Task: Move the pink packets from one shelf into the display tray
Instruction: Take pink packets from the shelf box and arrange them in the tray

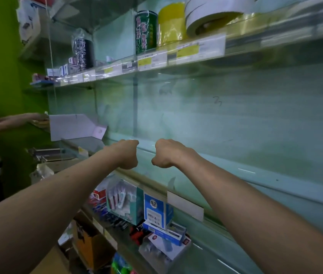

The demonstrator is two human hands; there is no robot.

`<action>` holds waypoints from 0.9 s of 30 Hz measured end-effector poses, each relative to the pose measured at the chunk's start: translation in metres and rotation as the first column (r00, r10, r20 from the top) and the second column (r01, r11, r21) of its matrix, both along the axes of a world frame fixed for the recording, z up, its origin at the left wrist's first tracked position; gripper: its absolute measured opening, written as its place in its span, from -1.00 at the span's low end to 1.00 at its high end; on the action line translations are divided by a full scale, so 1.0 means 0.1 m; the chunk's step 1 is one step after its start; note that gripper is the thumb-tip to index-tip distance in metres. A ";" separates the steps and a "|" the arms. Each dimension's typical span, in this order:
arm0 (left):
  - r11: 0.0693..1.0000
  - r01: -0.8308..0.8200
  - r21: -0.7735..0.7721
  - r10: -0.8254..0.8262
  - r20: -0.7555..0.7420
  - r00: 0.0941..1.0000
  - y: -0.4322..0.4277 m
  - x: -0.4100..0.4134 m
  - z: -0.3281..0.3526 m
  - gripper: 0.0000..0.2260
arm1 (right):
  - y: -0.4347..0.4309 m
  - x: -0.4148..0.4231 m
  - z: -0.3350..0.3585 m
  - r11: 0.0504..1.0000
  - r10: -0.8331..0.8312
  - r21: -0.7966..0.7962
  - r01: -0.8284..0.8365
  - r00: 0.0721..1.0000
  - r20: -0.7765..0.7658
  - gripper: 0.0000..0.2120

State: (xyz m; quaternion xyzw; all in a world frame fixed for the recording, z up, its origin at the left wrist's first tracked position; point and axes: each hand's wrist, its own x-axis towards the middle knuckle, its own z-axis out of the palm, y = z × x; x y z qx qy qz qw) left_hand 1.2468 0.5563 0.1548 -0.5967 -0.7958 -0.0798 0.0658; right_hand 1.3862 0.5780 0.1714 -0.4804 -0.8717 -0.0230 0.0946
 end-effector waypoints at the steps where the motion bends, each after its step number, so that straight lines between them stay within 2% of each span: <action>1: 1.000 0.007 -0.004 -0.007 -0.001 1.000 0.04 -0.09 -0.01 -0.37 | 0.04 -0.08 -0.01 1.000 -0.012 0.001 0.012 1.000 0.002 -0.80; 7: 0.998 0.050 -0.048 -0.051 -0.026 0.998 0.27 -0.69 -0.01 -0.36 | 0.20 -0.69 -0.02 0.995 -0.090 -0.035 0.091 0.996 0.020 -0.76; 12: 0.995 0.058 -0.082 -0.063 -0.067 0.996 0.42 -1.26 0.02 -0.43 | 0.28 -1.26 -0.05 0.986 -0.143 -0.085 0.143 0.990 0.012 -0.75; 16: 0.994 0.064 -0.087 -0.073 -0.102 0.992 0.54 -1.67 0.04 -0.44 | 0.31 -1.67 -0.05 0.981 -0.164 -0.099 0.165 0.986 0.018 -0.84; 27: 0.994 0.082 -0.072 -0.086 -0.046 0.995 1.08 -2.46 -0.07 -0.46 | 0.84 -2.45 -0.12 0.973 -0.209 -0.083 0.214 0.975 0.070 -0.76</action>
